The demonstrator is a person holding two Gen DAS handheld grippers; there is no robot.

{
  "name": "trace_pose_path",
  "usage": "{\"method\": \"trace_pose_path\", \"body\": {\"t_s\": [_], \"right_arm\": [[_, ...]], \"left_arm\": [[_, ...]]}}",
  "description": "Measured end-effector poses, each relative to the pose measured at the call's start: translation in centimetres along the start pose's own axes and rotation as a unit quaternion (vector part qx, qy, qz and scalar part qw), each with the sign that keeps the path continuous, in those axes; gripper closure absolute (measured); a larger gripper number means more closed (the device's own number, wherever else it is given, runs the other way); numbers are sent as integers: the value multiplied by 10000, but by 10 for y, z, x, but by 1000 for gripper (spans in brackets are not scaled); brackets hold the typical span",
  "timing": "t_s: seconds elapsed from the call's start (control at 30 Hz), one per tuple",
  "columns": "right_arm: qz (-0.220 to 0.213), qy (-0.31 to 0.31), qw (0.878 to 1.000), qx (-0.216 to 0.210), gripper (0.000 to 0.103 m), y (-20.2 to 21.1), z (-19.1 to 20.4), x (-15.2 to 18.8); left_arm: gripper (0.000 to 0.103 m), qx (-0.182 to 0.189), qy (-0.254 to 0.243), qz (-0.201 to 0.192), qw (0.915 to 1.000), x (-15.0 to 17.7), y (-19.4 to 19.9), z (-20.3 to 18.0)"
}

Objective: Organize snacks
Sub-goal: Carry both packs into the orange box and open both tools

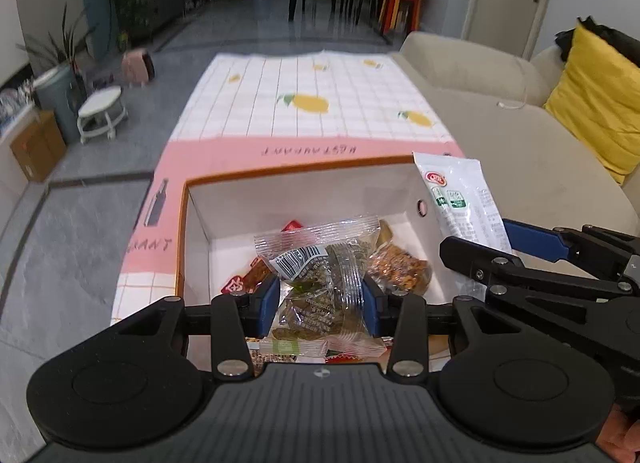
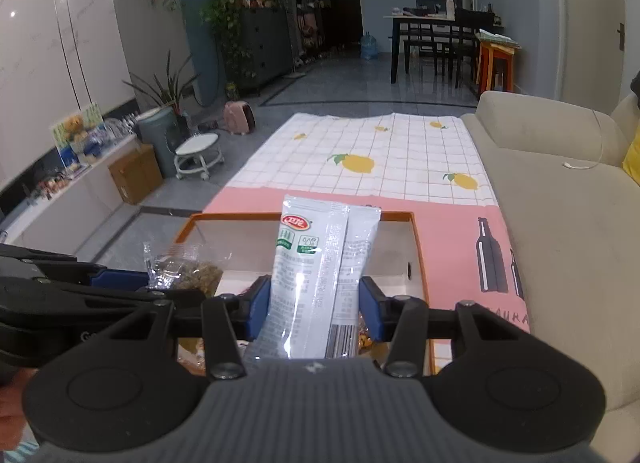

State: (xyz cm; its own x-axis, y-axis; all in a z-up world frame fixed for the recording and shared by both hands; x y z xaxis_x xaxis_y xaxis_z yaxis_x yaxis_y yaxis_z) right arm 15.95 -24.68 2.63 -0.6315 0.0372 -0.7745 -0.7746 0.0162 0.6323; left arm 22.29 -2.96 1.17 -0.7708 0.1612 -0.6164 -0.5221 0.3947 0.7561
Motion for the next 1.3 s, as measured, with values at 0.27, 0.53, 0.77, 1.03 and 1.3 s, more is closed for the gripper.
{"method": "trace_pose_path", "body": {"t_s": [0.27,0.53,0.77,1.03,1.3], "right_arm": [[396,488,9975,308,57,-58,14,-2],[642,1034,9907,612,57,-93,24,9],[874,1355,9841,749,57,-116,31,24],[1200,1582,9766,831,56,-131,34,41],[1387,1558,9745,832,56,-134,32,47]], "left_arm": [[56,-438,-254,585,9970,-4,-47,22],[56,-697,-442,1020,9914,3,-80,36],[56,-852,-586,1204,9873,5,-101,40],[55,-913,-550,1416,9842,13,-114,48],[49,-894,-591,1443,9837,16,-113,48]]}}
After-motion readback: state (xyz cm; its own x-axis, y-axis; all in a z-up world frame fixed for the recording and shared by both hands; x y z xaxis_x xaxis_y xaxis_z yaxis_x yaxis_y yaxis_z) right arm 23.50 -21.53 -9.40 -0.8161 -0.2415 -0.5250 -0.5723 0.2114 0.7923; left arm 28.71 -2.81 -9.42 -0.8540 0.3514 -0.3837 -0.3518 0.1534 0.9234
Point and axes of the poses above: each gripper's, at about its wrist camera, not at the fingertips, and y roughly against the way its jaws point, z to its left, x to its underside, the point moved 2 cm from there along -y, roughly the way its jaws point, and after that the axes turned 12 degrees about x, right-handed, at the moved point
